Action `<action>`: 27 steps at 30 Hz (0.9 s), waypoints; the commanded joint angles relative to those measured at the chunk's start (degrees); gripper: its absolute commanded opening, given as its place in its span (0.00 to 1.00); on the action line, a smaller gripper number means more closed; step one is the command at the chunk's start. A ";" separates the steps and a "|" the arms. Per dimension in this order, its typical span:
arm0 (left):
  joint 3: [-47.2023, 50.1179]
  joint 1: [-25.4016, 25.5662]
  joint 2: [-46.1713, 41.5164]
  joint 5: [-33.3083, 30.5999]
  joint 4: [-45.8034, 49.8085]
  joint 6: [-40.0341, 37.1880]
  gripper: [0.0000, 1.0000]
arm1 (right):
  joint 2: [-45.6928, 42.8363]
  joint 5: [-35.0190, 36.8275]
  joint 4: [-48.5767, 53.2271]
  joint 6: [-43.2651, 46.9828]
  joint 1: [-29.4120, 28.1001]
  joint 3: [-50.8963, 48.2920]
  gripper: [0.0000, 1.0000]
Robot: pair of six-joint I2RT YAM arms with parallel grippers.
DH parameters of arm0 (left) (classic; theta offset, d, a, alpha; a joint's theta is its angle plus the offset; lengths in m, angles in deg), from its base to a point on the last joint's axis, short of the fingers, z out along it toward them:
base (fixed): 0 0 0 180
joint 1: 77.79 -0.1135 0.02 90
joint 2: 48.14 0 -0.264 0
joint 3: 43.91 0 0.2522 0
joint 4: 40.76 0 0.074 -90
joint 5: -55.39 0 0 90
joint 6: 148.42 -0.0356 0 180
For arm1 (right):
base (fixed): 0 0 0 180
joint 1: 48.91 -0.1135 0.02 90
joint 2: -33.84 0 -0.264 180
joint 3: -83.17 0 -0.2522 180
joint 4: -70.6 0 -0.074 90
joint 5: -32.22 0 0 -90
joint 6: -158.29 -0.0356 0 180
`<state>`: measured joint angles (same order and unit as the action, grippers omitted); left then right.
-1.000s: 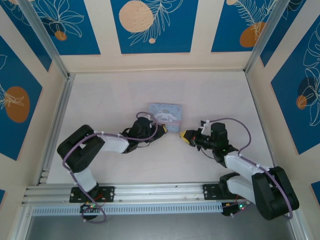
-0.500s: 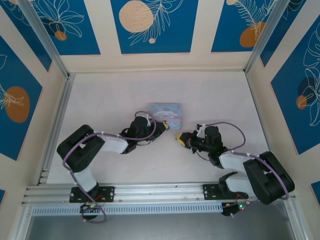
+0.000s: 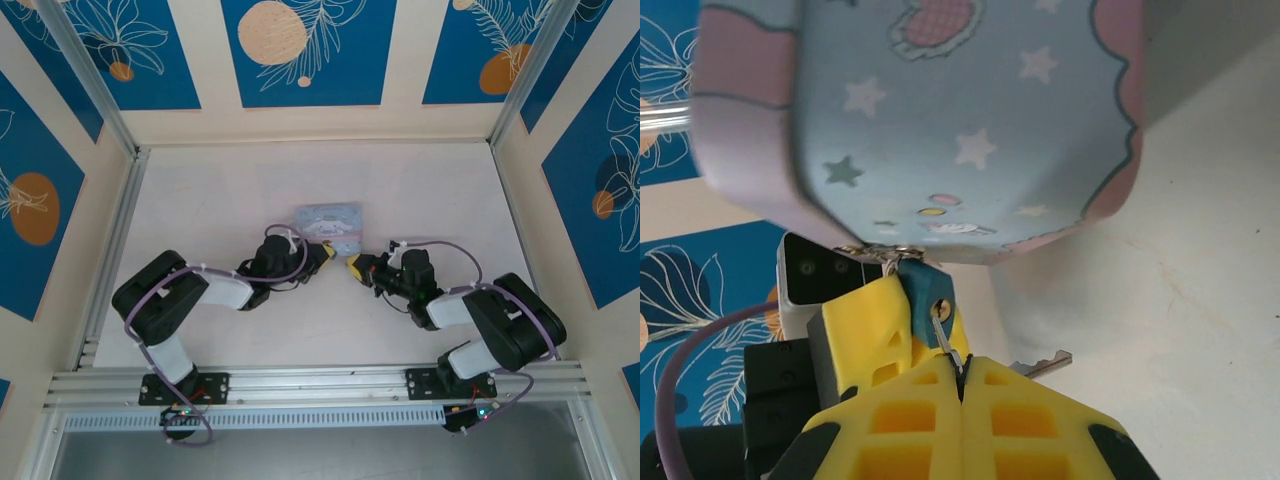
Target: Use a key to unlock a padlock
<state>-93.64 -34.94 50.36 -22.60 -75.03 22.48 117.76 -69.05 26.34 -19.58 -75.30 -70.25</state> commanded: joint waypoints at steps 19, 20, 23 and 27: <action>0.57 -0.75 -2.46 -0.06 -5.15 1.99 0.00 | 6.26 4.45 -8.69 -3.62 -2.96 2.27 0.00; 0.62 -0.68 -2.59 0.01 -5.14 1.92 0.00 | 6.26 4.36 -8.55 -3.55 -2.97 2.38 0.00; 0.57 -0.72 -2.66 0.03 -5.06 1.96 0.00 | 6.26 4.15 -8.43 -3.53 -3.01 2.74 0.00; 0.49 -0.68 -2.65 0.03 -4.83 1.92 0.00 | 6.43 3.77 -8.24 -3.44 -3.05 3.34 0.00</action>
<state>-93.26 -35.20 49.77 -22.86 -76.61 24.06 123.44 -66.07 19.28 -22.84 -77.84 -68.67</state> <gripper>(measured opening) 0.044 0.050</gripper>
